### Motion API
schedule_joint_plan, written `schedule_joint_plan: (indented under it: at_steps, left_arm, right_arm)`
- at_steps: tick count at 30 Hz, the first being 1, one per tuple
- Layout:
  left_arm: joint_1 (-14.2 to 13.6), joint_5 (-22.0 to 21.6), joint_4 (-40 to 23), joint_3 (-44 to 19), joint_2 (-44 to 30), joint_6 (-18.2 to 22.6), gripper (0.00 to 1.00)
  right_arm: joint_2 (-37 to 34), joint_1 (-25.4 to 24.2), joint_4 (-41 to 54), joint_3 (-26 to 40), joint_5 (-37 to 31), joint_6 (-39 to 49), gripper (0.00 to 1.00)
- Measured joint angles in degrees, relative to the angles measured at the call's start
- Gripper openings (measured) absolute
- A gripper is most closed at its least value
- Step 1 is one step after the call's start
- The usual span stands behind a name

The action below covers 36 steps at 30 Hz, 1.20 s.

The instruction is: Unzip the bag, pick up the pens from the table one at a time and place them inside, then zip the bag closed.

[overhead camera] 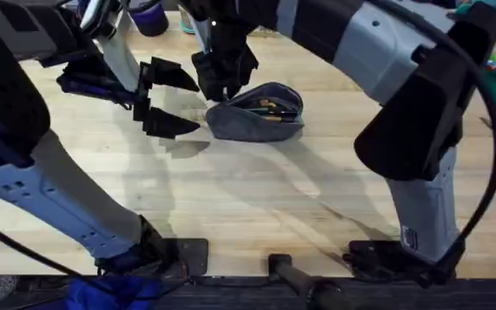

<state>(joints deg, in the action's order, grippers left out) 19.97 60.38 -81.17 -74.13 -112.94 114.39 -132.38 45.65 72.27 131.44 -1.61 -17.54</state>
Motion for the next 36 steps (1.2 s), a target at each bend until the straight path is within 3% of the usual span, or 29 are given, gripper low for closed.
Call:
schedule_joint_plan:
  at_steps: [4,17,36]
  left_arm:
    - [0.0,0.0,0.0,0.0,0.0,0.0,0.993]
    - [0.0,0.0,0.0,0.0,0.0,0.0,0.993]
    - [0.0,0.0,0.0,0.0,0.0,0.0,0.994]
  right_arm:
    - [0.0,0.0,0.0,0.0,0.2,0.0,0.034]
    - [0.0,0.0,0.0,0.2,0.1,0.0,0.029]
    - [0.0,0.3,4.6,7.2,-1.2,0.0,0.029]
